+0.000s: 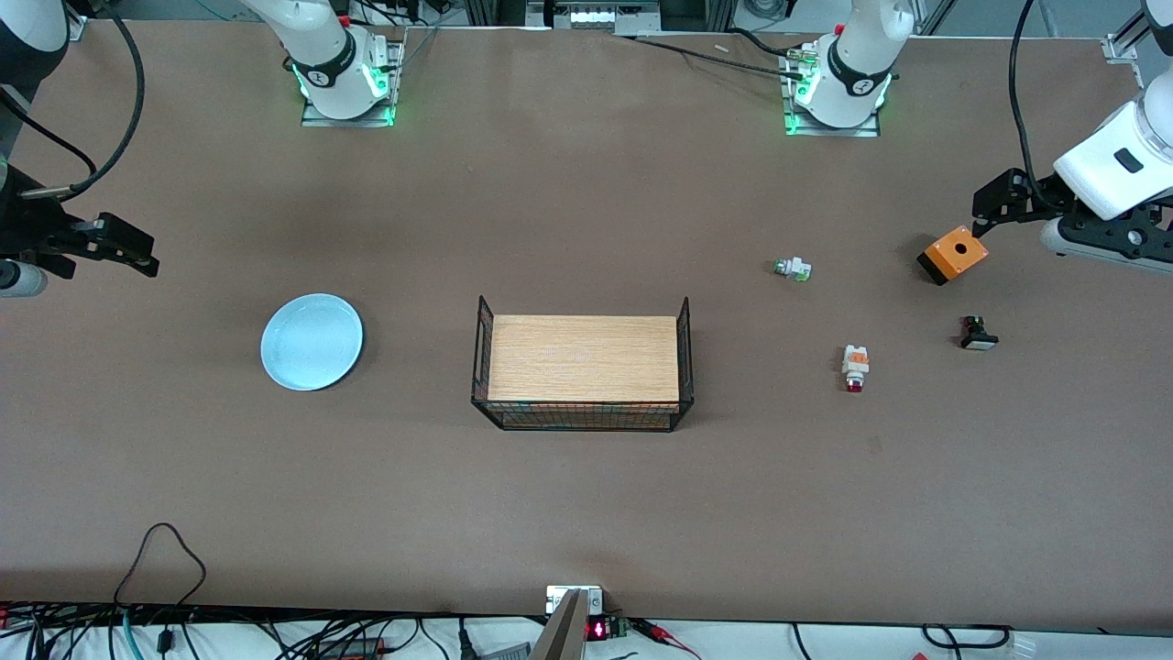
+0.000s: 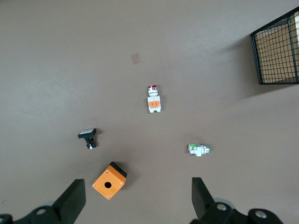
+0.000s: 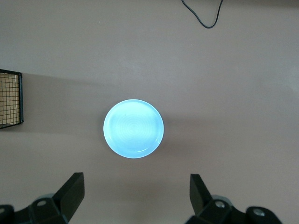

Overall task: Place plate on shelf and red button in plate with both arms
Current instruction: 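Move the right gripper down toward the pale blue plate's rim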

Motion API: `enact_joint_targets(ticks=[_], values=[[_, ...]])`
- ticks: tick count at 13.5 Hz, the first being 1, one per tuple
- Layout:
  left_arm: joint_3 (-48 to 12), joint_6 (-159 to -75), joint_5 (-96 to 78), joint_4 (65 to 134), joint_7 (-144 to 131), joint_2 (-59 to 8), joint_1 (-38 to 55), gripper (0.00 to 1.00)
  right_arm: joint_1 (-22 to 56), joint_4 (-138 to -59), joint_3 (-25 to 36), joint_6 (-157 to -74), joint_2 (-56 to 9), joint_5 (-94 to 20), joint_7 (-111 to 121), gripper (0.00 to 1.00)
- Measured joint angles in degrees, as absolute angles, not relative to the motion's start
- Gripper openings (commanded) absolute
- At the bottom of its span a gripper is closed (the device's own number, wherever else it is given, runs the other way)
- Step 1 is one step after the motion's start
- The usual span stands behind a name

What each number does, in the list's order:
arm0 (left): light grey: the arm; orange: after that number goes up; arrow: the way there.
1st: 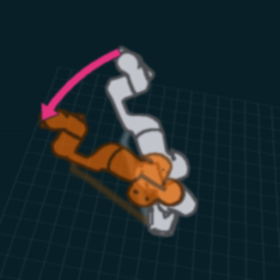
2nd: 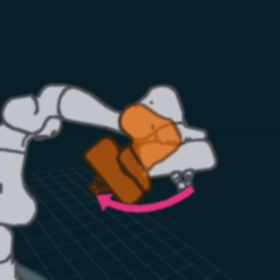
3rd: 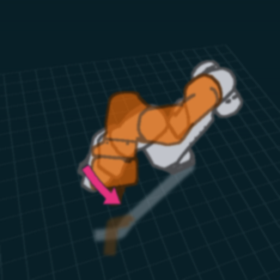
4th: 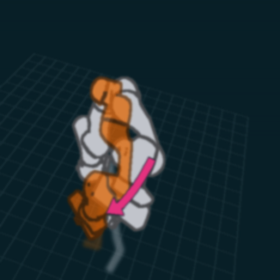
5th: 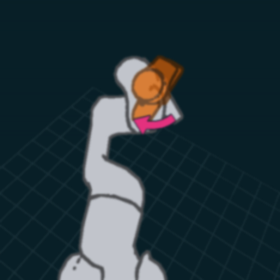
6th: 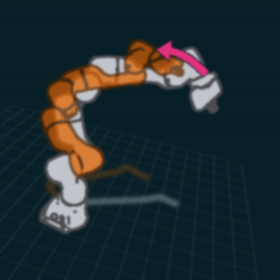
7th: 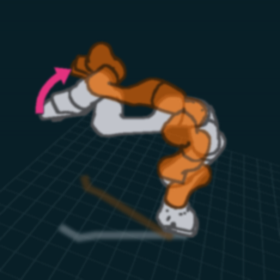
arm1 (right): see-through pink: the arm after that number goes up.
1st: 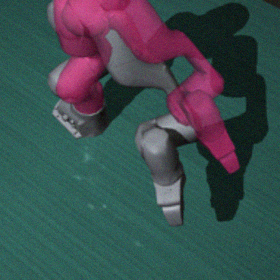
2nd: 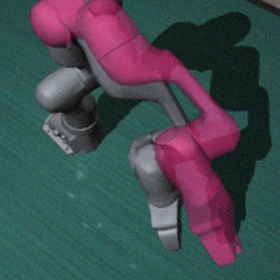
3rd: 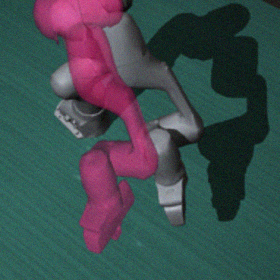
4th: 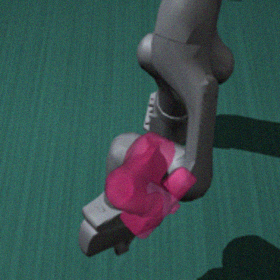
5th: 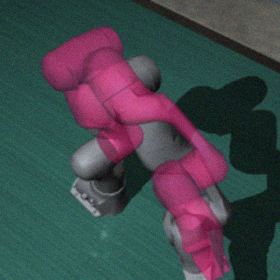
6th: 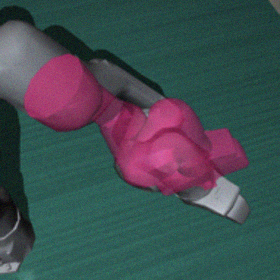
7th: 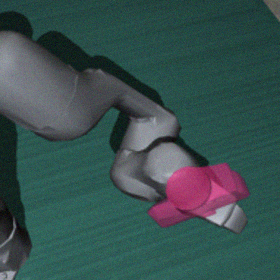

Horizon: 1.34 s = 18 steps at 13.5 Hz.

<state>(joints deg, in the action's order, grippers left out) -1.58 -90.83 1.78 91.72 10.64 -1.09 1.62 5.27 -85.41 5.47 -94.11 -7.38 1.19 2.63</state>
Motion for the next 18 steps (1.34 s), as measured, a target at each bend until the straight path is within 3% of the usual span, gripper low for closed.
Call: enact_joint_targets(ticks=[10,18], values=[[-1.6,-90.8,1.8,91.7,10.6,-1.1,1.6,1.00,4.7,-85.8,6.0,-93.1,-8.5,0.3,2.1,1.00],[-1.6,-90.8,1.8,91.7,10.6,-1.2,1.6,1.00,3.0,-87.0,5.9,-94.5,-20.0,-0.2,2.3,1.00]])
